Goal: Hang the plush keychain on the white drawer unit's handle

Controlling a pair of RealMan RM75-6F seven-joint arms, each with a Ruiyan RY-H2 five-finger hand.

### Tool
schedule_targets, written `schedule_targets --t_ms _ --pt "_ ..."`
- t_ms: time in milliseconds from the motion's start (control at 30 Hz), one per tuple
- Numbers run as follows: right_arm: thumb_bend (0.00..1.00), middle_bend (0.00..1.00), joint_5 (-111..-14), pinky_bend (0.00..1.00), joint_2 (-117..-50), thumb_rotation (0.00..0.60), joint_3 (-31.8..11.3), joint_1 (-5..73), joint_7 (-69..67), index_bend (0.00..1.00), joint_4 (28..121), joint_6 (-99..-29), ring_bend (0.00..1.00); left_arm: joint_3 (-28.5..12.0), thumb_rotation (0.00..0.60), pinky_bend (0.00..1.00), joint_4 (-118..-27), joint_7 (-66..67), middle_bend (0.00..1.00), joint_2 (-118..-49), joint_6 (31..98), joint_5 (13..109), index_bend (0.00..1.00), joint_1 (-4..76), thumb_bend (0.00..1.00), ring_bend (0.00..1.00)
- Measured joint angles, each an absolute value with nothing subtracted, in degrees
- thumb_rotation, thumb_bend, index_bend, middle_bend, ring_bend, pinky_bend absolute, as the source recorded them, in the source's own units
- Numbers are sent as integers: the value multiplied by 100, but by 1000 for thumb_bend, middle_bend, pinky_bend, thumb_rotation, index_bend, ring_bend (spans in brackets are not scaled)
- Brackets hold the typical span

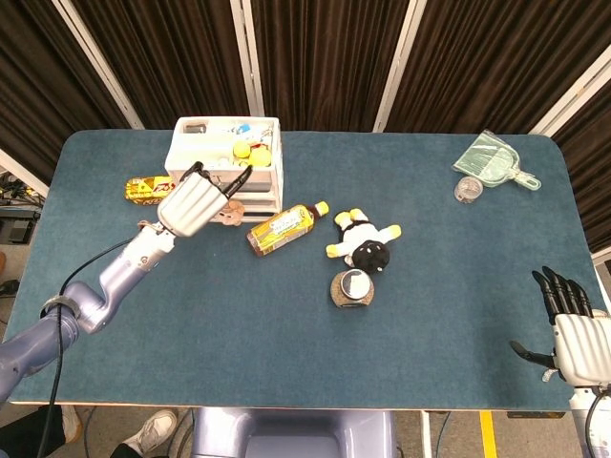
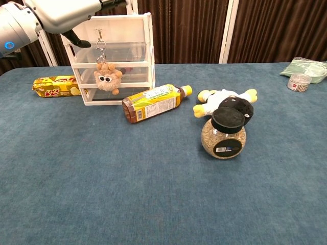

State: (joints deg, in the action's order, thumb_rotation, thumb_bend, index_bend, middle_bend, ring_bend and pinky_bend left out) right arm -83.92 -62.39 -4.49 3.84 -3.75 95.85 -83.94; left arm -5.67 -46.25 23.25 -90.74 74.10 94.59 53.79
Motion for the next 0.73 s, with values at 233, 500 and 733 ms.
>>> schedule_targets --t_ms 233,500,733 --pt "21 0 -8402 0 -6245 600 -437 383 -329 0 9584 -8391 0 -607 600 656 -6072 2331 931 -8676 7850 9173 155 4803 68 768" --pt "21 0 -8351 0 -6242 600 -435 394 -234 0 9565 -8343 0 -387 600 221 -8536 2656 292 -7984 8488 8577 93 3569 68 200" --pt "20 0 -8306 0 -6228 600 -434 413 -160 0 9562 -8281 0 87 600 0 -10038 2599 0 -7460 9056 7945 0 2302 63 0"
